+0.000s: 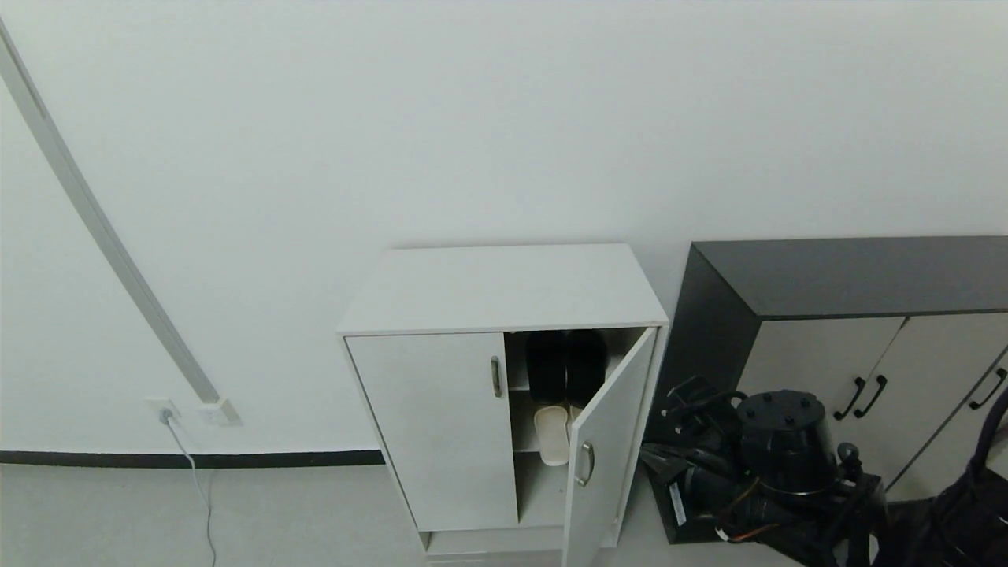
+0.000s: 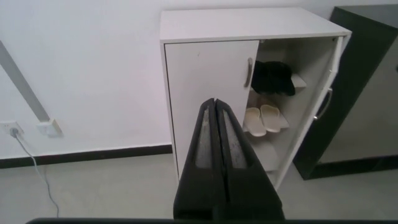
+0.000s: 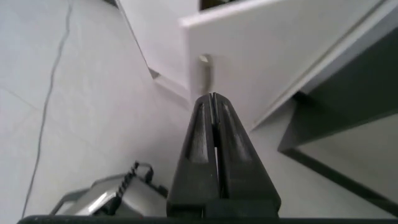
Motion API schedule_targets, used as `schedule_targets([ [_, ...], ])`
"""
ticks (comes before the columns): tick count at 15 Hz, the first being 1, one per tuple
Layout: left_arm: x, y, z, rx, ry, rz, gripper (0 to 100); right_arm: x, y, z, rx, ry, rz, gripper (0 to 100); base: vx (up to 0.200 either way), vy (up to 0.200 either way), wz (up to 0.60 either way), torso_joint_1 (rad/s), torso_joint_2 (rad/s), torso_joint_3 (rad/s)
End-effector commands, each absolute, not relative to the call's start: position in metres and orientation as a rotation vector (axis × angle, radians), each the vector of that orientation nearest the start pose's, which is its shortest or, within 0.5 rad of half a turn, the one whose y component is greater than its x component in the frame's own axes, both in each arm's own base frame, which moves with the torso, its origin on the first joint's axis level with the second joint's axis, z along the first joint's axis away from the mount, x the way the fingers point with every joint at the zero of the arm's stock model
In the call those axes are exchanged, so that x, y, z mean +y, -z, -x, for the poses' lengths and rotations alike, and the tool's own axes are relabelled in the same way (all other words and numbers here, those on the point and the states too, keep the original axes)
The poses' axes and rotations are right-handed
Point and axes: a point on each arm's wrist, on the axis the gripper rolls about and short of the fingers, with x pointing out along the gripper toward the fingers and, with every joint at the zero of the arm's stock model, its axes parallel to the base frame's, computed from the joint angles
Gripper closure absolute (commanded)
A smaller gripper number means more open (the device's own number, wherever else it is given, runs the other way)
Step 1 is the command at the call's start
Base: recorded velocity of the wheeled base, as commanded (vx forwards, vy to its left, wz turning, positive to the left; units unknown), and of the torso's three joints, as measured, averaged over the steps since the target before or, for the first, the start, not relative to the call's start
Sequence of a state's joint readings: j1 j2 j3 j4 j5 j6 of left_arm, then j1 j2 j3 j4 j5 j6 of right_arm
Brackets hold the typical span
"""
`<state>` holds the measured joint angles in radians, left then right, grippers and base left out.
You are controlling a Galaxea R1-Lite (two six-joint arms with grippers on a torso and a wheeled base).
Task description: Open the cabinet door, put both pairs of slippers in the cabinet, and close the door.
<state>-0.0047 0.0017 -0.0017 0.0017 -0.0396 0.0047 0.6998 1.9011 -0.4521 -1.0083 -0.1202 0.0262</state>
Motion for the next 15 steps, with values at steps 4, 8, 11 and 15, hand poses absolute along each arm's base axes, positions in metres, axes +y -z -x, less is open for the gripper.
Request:
schedule_targets([
  [4,-0.001,-0.076,0.023,0.0,0.044,-0.003,100,0.191,-0.049,-0.211,0.493,-0.608,0.186,100,0.1,0.0,0.0,0.005,0.0,0.002],
  [8,-0.001,-0.076,0.023,0.002,0.043,-0.002,100,0.203,-0.027,-0.226,0.466,-0.602,0.178,100,0.0,0.0,0.0,0.0,0.0,0.0],
  [11,-0.001,-0.076,0.023,0.0,0.044,-0.002,100,0.208,-0.018,-0.245,0.456,-0.576,0.164,100,0.0,0.0,0.0,0.0,0.0,0.0],
  [15,-0.001,-0.076,0.023,0.0,0.043,-0.002,100,0.216,-0.009,-0.273,0.431,-0.543,0.143,100,0.0,0.0,0.0,0.0,0.0,0.0],
])
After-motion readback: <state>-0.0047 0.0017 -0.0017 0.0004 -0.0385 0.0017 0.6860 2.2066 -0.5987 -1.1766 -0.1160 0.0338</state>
